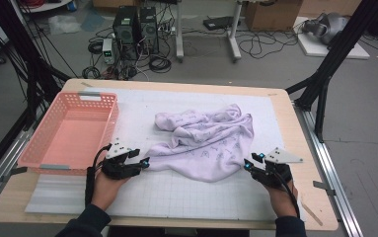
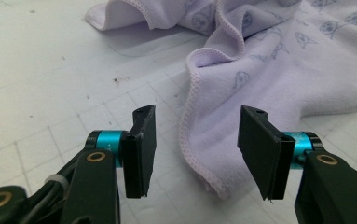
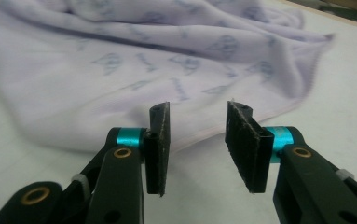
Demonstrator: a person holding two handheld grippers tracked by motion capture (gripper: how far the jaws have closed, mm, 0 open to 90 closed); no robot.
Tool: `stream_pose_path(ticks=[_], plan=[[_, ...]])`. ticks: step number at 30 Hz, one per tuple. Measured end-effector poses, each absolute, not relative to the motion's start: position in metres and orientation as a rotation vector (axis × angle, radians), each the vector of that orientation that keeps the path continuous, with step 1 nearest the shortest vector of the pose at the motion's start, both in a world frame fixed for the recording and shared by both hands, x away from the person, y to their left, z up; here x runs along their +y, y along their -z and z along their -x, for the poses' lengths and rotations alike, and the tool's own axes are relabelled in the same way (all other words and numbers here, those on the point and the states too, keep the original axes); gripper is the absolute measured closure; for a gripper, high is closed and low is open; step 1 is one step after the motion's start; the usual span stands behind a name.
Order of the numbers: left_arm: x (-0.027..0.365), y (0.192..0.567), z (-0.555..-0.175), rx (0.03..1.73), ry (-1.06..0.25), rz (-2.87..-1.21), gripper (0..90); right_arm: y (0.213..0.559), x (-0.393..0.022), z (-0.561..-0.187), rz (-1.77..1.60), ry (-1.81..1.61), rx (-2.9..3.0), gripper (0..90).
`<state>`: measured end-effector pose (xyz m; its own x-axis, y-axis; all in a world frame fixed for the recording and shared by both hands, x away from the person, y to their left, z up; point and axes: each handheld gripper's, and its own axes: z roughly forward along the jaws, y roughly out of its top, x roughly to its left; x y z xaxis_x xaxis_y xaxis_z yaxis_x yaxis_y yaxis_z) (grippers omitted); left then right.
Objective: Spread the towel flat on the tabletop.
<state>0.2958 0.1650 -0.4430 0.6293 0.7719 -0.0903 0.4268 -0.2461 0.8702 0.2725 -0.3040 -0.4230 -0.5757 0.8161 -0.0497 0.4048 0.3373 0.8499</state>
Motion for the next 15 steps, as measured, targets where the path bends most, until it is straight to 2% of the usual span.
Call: stream_pose_path(ticks=[7, 10, 15], plan=[[0.165, 0.443, -0.277, 0.954, -0.452, -1.874, 47.4, 0.427, -0.274, -0.254, -0.927, -1.189, 2.287, 70.1], [0.165, 0.443, -0.274, 0.953, -0.454, -1.879, 47.5, 0.439, -0.262, -0.263, -0.970, -1.034, 2.336, 73.0], [0.166, 0.445, -0.274, 0.958, -0.453, -1.881, 47.5, 0.446, -0.252, -0.285, -1.039, -1.044, 2.315, 80.1]])
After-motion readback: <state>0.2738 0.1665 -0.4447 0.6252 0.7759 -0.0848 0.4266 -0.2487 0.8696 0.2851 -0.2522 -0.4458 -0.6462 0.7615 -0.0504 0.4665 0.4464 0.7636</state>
